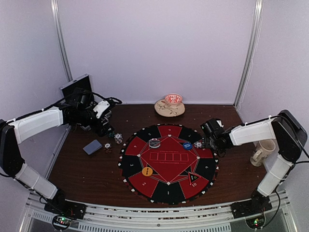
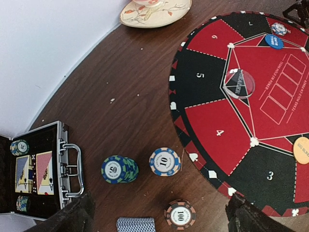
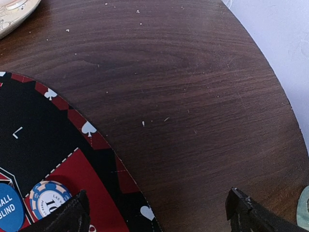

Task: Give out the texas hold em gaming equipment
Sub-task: Pick up the pile of poker chips from the pile of poker chips.

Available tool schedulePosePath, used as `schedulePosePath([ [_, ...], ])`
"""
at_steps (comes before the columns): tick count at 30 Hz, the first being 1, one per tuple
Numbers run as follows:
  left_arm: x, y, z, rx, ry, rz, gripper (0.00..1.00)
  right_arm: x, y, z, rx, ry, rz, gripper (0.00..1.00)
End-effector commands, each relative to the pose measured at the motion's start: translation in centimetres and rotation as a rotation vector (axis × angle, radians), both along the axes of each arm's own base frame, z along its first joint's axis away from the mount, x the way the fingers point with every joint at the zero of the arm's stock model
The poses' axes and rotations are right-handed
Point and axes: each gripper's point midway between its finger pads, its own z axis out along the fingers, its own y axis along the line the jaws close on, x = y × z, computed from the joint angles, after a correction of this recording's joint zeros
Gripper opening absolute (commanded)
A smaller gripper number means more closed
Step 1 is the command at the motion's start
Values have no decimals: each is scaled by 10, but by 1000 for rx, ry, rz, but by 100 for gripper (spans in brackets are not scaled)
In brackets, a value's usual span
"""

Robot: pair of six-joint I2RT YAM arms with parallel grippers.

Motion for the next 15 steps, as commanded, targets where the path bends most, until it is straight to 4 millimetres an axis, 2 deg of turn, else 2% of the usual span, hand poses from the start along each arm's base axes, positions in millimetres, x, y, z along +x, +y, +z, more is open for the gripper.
schedulePosePath([
  [1, -5, -8, 17, -58, -56, -40, 98, -10, 7, -7, -13, 31, 44, 100],
  [8, -5, -4, 21, -71, -83, -13, 98, -17, 20, -21, -62, 72, 90, 100],
  [11, -3, -3, 22, -73, -90, -4, 98, -18, 19, -23, -83, 78, 80, 100],
  [15, -3, -2, 21, -73, -89, 1, 98, -18, 15, -17, -85, 54, 58, 100],
])
